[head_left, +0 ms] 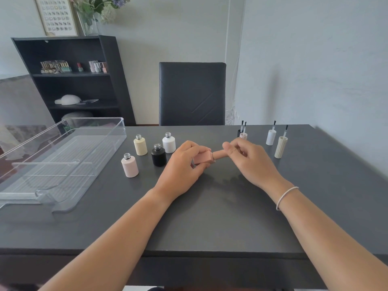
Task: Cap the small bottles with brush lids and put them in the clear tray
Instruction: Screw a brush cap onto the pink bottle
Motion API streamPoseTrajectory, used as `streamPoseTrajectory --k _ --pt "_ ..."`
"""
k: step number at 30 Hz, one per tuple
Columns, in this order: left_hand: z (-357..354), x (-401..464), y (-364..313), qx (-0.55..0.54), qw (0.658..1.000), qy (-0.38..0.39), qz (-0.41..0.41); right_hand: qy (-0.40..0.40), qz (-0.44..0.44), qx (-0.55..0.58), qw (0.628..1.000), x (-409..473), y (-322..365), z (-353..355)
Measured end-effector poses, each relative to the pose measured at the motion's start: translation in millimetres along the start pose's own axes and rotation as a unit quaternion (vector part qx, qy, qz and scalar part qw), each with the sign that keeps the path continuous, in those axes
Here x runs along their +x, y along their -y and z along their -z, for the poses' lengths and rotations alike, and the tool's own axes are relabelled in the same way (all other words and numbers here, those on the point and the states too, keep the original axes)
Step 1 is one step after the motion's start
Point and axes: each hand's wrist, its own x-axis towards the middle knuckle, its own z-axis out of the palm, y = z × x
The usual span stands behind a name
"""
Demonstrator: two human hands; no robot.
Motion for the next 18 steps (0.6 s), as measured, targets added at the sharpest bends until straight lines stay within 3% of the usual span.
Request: streamPoseTrajectory --k 14,18 --pt "0.7 0.4 -1.8 -0.002 1.0 -0.006 0.004 0.012 -0.002 -0.043 0.999 -0.1 -0.7 -1.4" --pt "0.3 0.9 -1.4 -0.004 1.0 -0.005 0.008 0.008 0.041 -0.002 0.999 -0.3 -0.6 -1.4"
